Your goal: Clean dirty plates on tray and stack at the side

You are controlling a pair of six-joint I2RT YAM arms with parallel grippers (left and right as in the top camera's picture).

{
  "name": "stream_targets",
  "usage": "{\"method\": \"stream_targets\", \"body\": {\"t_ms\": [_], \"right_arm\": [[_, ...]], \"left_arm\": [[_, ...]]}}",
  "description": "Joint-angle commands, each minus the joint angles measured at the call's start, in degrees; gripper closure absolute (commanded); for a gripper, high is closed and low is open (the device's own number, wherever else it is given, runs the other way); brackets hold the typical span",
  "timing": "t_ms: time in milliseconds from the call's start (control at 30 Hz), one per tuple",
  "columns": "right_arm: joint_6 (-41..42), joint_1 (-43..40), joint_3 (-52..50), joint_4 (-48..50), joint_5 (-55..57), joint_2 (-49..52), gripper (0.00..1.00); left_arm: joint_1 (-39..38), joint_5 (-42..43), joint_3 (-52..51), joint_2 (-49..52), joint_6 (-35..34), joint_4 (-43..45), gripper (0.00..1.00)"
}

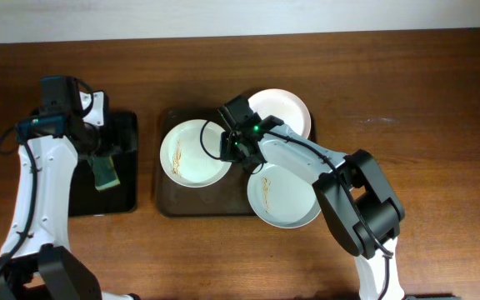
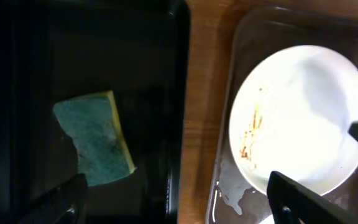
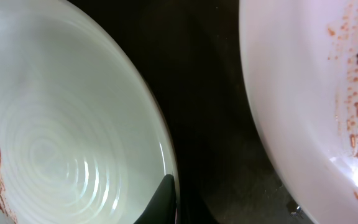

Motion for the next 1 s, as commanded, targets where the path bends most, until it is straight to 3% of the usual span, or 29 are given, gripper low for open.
{"method": "stream_targets", "body": {"t_ms": [0,67,133,233,300,367,433,533,567,600,667,867,900,967], "right_arm": [[0.24,0.48,-0.48,-0.35,0.55,1.29,0.96],[0.24,0.48,-0.48,-0.35,0.44,1.29,0.96],[0.20,0.48,-0.48,-0.17,-0.76,1.29,0.96],[0.17,0.48,-0.48,-0.46,-0.76,1.29,0.96],[0.20,0.46,-0.48,-0.39,-0.74,1.29,0.96],[0.17,0.46,-0.48,-0.44,-0.74,1.29,0.96],[0.20,0.46,-0.48,-0.44,-0.76,1.29,0.96],[0.20,0.39,-0.48,-0.44,-0.76,1.29,0.96],[0.20,0.35,-0.48,-0.44,-0.76,1.29,0.96],[0.20,0.37,-0.48,-0.44,-0.76,1.29,0.96],[0.22,0.37,-0.48,-0.42,-1.11,1.29,0.96],[0.17,0.31,-0.04,-0.42,-4.07,1.16,0.96],[-0.02,0.26,-0.04,-0.39,-4.28,0.94,0.96],[0.00,0.26,-0.04,-0.44,-4.50,0.85,0.96]], "left_arm": [[4.46,-0.48,0.66,0.04,-3.87,-1.64,0.35],[5.14,-8.13,0.66,1.16,-4.13,-1.73,0.45],[5.14,-14.53,0.57,4.96,-6.14,-1.77,0.45],[5.09,-13.51,0.57,12.94,-6.19,0.07,0.48],[5.07,-13.46,0.57,16.65,-7.89,1.92,0.57],[5.07,-13.44,0.57,19.21,-7.89,2.47,0.60],[5.07,-12.90,0.57,22.14,-7.85,3.50,0.72],[5.07,-10.38,0.57,24.28,-7.82,5.01,0.75],[5.07,-10.40,0.57,24.30,-7.82,5.29,0.81],[5.07,-10.40,0.57,24.30,-7.82,5.42,0.99],[5.07,-10.38,1.33,23.50,-7.82,4.00,0.99],[4.79,8.31,8.61,7.82,1.88,-4.94,0.99],[3.10,14.47,8.61,7.32,6.32,-5.81,0.99],[-2.82,15.02,7.67,7.69,10.71,-4.63,0.99]]}}
